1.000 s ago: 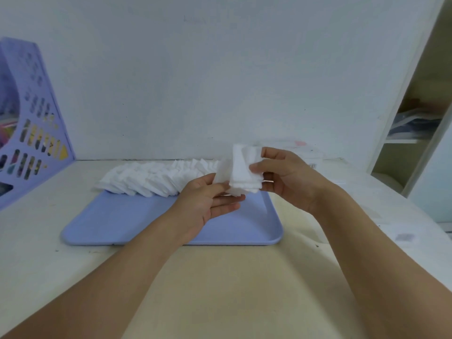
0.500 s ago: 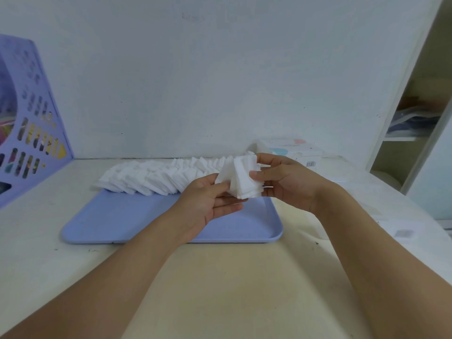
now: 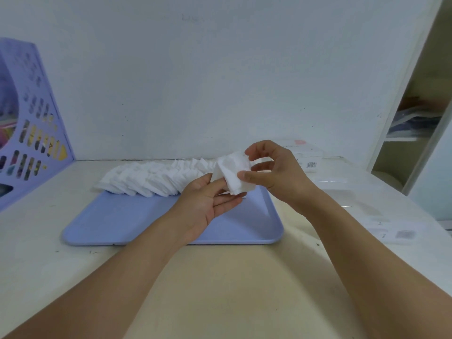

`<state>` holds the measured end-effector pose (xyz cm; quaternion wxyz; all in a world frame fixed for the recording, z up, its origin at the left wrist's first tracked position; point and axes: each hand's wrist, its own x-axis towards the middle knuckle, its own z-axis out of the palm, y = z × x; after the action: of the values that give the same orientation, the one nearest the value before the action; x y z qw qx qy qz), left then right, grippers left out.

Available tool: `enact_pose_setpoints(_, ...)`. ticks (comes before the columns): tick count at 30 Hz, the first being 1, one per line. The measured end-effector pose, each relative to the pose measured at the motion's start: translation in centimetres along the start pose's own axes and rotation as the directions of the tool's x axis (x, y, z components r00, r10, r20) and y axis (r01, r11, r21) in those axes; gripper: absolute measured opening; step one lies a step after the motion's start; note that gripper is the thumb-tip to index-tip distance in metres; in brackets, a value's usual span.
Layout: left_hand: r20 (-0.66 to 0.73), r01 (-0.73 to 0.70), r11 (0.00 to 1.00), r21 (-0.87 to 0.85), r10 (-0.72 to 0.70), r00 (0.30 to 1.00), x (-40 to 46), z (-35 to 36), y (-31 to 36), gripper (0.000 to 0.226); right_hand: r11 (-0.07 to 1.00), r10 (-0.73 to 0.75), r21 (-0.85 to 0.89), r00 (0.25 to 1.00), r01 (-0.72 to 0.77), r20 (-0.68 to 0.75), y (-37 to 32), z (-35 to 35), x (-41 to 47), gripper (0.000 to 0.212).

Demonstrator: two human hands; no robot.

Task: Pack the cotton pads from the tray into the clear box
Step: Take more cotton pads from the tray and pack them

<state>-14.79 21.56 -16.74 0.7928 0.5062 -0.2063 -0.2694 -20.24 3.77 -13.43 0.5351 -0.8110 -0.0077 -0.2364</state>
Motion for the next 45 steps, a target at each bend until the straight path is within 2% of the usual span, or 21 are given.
enact_pose_setpoints(3,0.019,-0.025,1.000,-0.018,0.026,0.999,0.0,0.0,0.1,0.033,0.997,0.003,-0.074,1.000,-0.003,0.003,-0.1,0.0,-0.1,0.031)
enact_pose_setpoints(8,0.047,-0.075,0.997,-0.008,0.075,0.996,-0.2,-0.1,0.2,0.045,0.996,0.085,-0.005,0.995,-0.085,0.047,0.1,-0.1,-0.1,0.028)
enact_pose_setpoints(12,0.040,-0.080,0.997,-0.013,0.080,0.996,-0.1,-0.1,0.2,0.043,0.991,0.120,0.040,0.985,-0.126,0.126,0.1,-0.4,-0.1,0.018)
enact_pose_setpoints(17,0.032,-0.051,0.993,-0.109,0.054,0.998,0.2,-0.1,0.1,0.033,0.879,0.261,0.331,0.926,-0.344,0.272,0.1,-0.9,0.0,0.025)
enact_pose_setpoints(19,0.019,-0.051,0.990,-0.133,0.054,0.998,0.2,-0.2,0.1,0.032,0.804,0.289,0.446,0.914,-0.394,0.286,0.1,-1.0,0.1,0.022)
enact_pose_setpoints(21,0.013,-0.049,0.987,-0.152,0.052,0.999,0.2,-0.1,0.1,0.031,0.778,0.300,0.477,0.908,-0.409,0.291,0.2,-1.0,0.1,0.019)
enact_pose_setpoints(24,0.001,-0.043,0.985,-0.167,0.043,0.999,0.2,-0.1,0.1,0.031,0.820,0.302,0.407,0.909,-0.402,0.289,0.4,-0.8,0.1,0.021)
enact_pose_setpoints(28,-0.036,-0.034,0.986,-0.162,0.029,0.999,0.2,-0.1,0.2,0.032,0.879,0.304,0.288,0.912,-0.379,0.274,0.4,-1.0,0.2,0.005)
enact_pose_setpoints(32,-0.032,-0.025,0.989,-0.144,0.021,0.999,0.1,0.0,0.3,0.031,0.888,0.302,0.265,0.912,-0.375,0.277,0.3,-0.8,0.1,0.007)
enact_pose_setpoints(39,-0.021,-0.032,0.995,-0.095,0.030,0.999,0.1,-0.2,0.2,0.032,0.924,0.303,0.186,0.936,-0.335,0.178,0.2,0.1,-0.3,0.008)
enact_pose_setpoints(40,-0.026,-0.031,0.996,-0.083,0.028,0.999,0.1,-0.2,0.3,0.032,0.950,0.267,0.127,0.954,-0.284,0.137,0.1,0.1,-0.3,0.014)
enact_pose_setpoints(42,-0.039,-0.020,0.999,-0.035,0.019,0.999,0.0,-0.2,0.3,0.030,0.991,0.104,-0.090,0.992,-0.097,0.066,0.2,0.0,-0.2,0.039)
enact_pose_setpoints(44,-0.056,-0.003,1.000,0.006,0.004,0.998,-0.1,-0.1,0.3,0.029,0.963,-0.071,-0.251,0.990,0.099,0.119,0.3,-0.1,-0.2,0.057)
enact_pose_setpoints(45,-0.062,0.005,1.000,0.006,-0.005,0.998,-0.1,-0.1,0.3,0.028,0.949,-0.118,-0.274,0.982,0.156,0.150,0.3,-0.2,-0.2,0.057)
